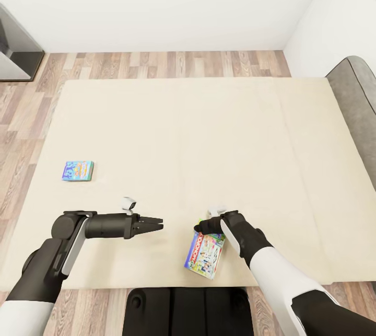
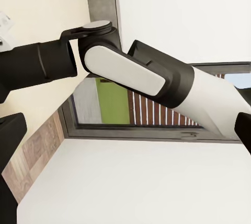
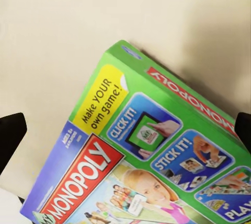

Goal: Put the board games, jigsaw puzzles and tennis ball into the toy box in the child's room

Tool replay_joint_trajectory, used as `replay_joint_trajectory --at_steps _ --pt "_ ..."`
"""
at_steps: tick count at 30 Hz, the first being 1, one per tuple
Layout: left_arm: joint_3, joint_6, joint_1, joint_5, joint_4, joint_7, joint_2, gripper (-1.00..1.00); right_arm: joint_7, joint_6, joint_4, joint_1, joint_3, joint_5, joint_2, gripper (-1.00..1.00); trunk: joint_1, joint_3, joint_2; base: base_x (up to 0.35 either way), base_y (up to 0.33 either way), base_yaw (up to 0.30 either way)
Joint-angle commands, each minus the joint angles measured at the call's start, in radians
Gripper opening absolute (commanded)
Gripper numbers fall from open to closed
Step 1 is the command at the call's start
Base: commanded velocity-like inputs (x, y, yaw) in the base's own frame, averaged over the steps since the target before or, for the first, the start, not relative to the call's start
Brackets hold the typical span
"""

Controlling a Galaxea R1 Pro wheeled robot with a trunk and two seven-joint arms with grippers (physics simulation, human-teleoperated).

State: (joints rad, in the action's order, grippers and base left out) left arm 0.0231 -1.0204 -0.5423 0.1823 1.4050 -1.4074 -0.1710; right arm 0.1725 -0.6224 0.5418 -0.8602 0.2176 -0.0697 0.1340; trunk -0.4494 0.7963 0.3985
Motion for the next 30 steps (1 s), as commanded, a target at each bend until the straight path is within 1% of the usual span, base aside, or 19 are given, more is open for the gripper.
replay_joint_trajectory --at_steps 1,8,15,30 --pt "0.001 -0.01 -0.001 0.003 0.0 -0.001 -0.001 1.0 -0.002 -0.005 0.001 0.0 0.003 -0.007 -0.001 1.0 -0.001 0.001 0.002 0.0 0.004 0.0" --pt "0.001 -0.01 0.0 0.003 0.0 -0.001 -0.001 1.0 -0.002 -0.005 0.001 0.0 0.003 -0.007 -0.001 1.0 -0.001 0.001 0.002 0.0 0.007 0.0" --pt "0.001 -0.011 0.0 0.003 0.0 -0.001 -0.001 1.0 -0.002 -0.005 0.001 0.0 0.002 -0.007 0.002 1.0 -0.001 0.001 0.002 -0.014 0.086 0.0" --pt "0.001 -0.01 0.0 0.005 0.0 -0.001 -0.002 1.0 -0.002 -0.006 0.003 0.0 0.002 -0.01 0.003 1.0 -0.001 0.001 0.002 -0.001 0.004 0.0"
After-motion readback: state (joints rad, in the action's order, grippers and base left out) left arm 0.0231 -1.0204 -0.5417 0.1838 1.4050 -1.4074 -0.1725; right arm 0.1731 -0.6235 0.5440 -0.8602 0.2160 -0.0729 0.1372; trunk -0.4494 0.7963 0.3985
